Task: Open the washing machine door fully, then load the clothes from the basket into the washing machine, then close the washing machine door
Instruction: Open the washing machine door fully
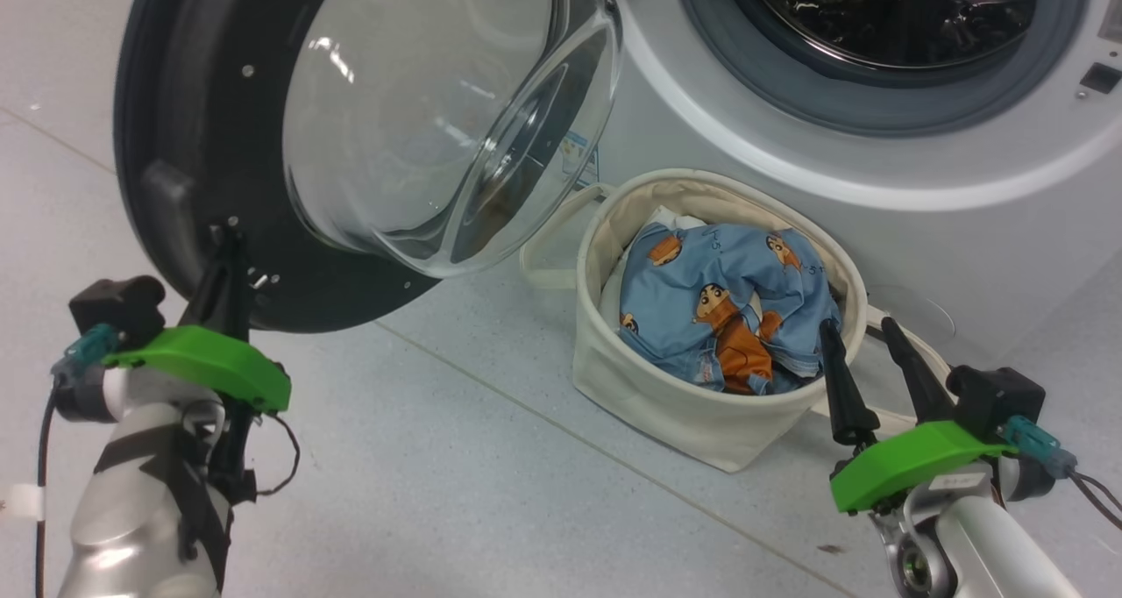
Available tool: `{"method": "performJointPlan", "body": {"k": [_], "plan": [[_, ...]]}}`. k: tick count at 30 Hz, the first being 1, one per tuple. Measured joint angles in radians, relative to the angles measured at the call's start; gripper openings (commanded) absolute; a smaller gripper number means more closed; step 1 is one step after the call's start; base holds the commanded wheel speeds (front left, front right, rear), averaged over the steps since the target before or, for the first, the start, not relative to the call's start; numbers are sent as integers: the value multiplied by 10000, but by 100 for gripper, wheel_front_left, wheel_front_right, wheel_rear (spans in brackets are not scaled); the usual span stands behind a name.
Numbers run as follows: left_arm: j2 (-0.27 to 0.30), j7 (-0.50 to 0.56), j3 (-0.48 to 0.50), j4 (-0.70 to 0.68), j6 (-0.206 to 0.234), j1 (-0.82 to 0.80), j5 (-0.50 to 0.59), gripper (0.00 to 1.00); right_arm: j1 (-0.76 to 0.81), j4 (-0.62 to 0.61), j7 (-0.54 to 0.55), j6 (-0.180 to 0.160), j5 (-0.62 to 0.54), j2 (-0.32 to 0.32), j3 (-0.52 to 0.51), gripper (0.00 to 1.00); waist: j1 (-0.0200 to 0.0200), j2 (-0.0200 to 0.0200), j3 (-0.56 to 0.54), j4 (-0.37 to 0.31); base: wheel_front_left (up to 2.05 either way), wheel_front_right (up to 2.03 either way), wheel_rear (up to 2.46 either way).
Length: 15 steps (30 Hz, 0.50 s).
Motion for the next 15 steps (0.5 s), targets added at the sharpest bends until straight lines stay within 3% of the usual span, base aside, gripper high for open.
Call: {"method": "performJointPlan", "body": {"k": [15], "plan": [[-13,0,723,472,-65,-218,351,0,7,-17,0,0,0,8,-52,100,0,0,-82,-189,0,0,0]]}}
